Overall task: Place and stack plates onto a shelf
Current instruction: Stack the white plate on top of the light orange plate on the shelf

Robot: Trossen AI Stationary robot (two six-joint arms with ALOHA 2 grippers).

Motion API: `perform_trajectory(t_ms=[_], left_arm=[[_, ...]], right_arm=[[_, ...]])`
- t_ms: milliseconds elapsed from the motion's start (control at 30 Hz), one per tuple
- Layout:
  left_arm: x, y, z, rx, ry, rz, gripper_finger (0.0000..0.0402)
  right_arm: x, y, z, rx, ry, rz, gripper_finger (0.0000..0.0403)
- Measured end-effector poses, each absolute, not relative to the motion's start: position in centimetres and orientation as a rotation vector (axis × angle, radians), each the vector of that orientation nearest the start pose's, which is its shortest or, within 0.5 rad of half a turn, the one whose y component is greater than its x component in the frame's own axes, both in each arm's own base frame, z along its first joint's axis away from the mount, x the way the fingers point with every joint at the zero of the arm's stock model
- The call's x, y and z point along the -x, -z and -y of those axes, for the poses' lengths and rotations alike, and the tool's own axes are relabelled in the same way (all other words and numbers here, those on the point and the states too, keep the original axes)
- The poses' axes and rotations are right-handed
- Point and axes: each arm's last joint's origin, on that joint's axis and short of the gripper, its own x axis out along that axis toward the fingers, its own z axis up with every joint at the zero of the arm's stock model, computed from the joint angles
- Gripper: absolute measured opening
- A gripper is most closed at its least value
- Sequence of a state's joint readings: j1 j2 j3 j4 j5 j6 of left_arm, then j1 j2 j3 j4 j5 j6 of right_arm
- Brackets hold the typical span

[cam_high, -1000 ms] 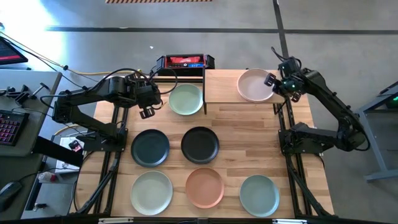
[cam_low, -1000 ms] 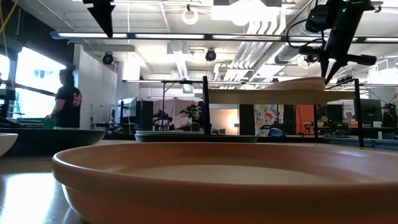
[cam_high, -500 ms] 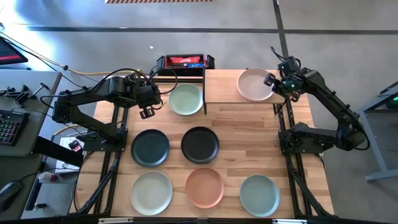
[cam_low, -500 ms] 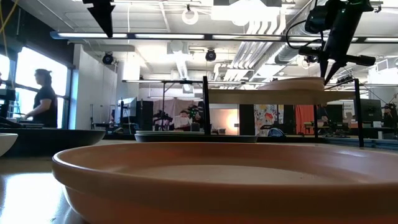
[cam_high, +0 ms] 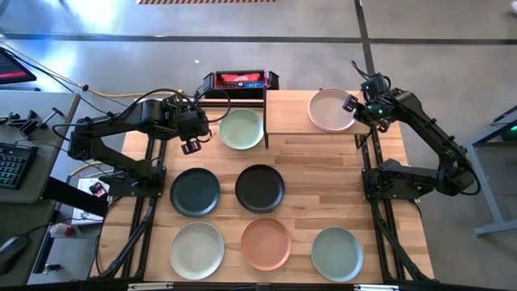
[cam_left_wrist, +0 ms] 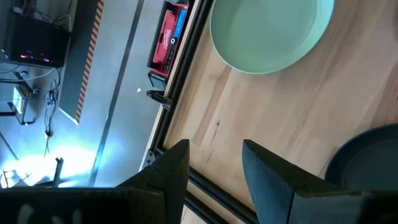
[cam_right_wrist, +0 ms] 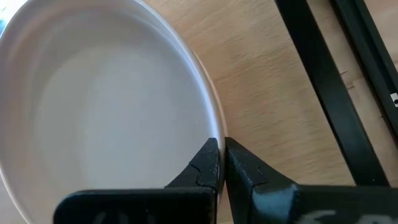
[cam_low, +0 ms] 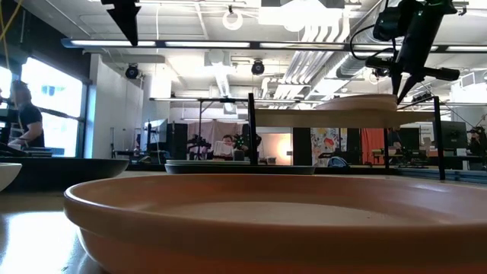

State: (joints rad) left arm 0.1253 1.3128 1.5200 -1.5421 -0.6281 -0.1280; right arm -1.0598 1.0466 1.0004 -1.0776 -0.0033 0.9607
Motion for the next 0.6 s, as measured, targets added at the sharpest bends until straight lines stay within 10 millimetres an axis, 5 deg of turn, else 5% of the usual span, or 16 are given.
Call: perform_trajectory(t_ms=[600], left_arm=[[-19.77,-37.92,-4.21,-0.234,-0.717,-1.272,0.0136]], right_arm=[[-8.67,-29.34,15.5,-1.372,1.422,-0.499,0.0001]])
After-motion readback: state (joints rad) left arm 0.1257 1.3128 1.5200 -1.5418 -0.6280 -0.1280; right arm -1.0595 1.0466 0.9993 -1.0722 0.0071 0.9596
